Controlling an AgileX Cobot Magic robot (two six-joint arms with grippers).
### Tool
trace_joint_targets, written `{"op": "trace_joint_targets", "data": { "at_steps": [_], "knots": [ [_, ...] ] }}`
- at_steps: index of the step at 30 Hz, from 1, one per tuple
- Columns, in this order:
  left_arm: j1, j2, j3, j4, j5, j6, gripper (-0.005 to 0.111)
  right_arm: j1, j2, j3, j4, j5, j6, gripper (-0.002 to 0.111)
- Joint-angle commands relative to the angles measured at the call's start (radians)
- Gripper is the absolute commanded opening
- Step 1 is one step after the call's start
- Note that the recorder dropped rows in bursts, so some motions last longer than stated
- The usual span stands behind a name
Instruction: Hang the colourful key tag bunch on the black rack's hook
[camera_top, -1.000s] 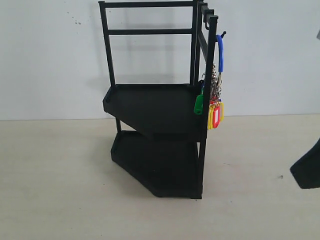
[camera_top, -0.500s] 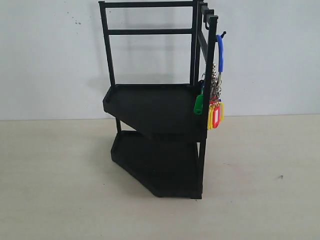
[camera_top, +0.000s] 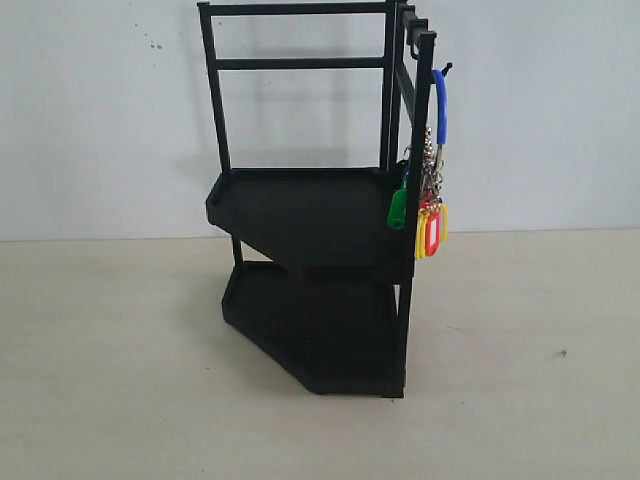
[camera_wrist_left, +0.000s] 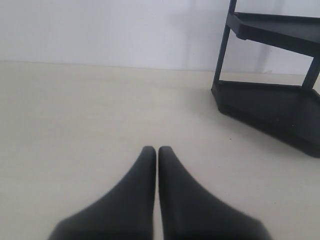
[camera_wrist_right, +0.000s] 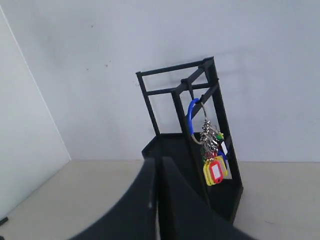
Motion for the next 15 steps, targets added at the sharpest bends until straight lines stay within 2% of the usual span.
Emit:
{"op": "trace_joint_targets", "data": {
  "at_steps": [1,10,15],
  "knots": [
    [0.002,-0.002,0.003,0.005,-0.009,0.003,0.004,-0.005,-0.09,0.224,0.015,-0.237,-0.02,0.0],
    [0.002,-0.002,0.003,0.005,-0.009,0.003,0.004,-0.005,-0.14,0.669,0.013,-0.674,-0.021,0.0],
    [0.002,-0.002,0.003,0.005,-0.009,0.003,0.004,-0.005,-0.14,0.748,0.013,-0.676,-0.023,0.0]
  ]
}}
